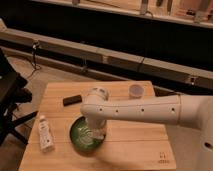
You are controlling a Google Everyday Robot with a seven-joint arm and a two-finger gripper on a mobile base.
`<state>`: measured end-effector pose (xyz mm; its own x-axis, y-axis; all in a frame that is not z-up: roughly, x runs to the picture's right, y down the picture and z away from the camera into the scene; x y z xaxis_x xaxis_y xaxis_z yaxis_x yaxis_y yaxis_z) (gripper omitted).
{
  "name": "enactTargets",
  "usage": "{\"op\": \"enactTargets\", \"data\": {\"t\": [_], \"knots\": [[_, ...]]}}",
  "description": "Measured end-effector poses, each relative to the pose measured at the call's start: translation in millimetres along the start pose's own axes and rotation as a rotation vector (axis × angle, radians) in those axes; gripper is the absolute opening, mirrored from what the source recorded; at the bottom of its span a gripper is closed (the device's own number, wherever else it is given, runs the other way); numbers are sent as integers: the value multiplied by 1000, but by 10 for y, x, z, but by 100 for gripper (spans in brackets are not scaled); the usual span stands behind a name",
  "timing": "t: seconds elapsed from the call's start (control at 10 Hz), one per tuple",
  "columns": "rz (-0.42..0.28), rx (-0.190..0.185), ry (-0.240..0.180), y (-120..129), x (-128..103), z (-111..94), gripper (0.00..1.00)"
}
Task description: Place the white sponge in the ceramic bowl
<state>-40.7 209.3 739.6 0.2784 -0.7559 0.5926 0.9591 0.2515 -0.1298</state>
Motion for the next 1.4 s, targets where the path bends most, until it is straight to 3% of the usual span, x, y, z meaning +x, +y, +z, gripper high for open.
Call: {"op": "enactTargets", "data": {"t": [0.8,0.9,1.2,1.4], "knots": [[-18,-3,-14,-61,-33,11,15],[-19,-4,-15,-64,-35,11,17],[-21,-4,-19,-67,-41,13,39],[-22,-4,-21,-64,-41,12,42]]}}
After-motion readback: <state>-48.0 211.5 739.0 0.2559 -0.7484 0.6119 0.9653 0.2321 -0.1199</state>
